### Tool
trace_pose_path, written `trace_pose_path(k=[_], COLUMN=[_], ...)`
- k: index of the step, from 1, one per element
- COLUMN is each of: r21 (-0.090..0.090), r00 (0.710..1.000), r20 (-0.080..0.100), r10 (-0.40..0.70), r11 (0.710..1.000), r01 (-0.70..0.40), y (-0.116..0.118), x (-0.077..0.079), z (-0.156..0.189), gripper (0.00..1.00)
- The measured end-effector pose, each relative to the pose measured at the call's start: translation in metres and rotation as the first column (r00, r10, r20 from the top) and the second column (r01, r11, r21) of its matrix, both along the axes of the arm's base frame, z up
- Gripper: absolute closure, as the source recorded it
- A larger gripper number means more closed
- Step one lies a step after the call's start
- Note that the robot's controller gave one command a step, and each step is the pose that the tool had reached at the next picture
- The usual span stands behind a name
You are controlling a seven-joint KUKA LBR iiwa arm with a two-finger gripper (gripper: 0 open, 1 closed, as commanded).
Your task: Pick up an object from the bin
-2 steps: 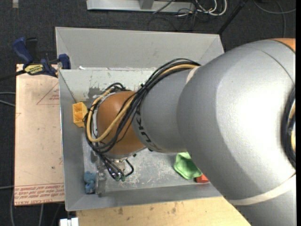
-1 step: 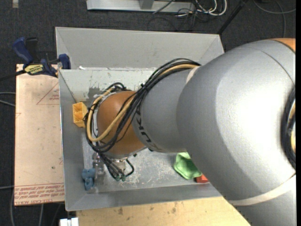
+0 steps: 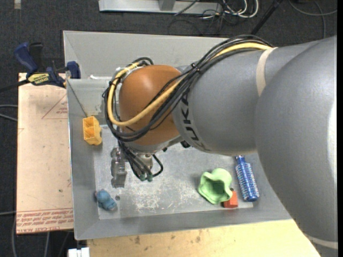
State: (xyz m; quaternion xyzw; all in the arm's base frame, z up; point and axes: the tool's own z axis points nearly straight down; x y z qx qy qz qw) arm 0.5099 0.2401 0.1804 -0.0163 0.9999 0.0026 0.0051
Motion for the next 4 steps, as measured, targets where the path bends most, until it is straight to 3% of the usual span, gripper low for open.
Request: trace_pose_path(k=[1, 2, 3, 4], r21=[-0.003, -0.002, -0.004, -0.002], r00=[1.000, 0.993, 0.993, 0.992], r20=[-0.008, -0.001, -0.009, 0.001], r10=[-0.001, 0.121, 0.121, 0.128], r11=[1.000, 0.993, 0.993, 0.992], r01=[0.001, -0.121, -0.121, -0.128], y=[-0.001, -0.004, -0.005, -0.003], x=[-0.002, -0.023, -0.024, 0.012], z=[-0.005, -0.112, -0.110, -0.023], gripper=[0.00, 0.00, 1.00, 1.00])
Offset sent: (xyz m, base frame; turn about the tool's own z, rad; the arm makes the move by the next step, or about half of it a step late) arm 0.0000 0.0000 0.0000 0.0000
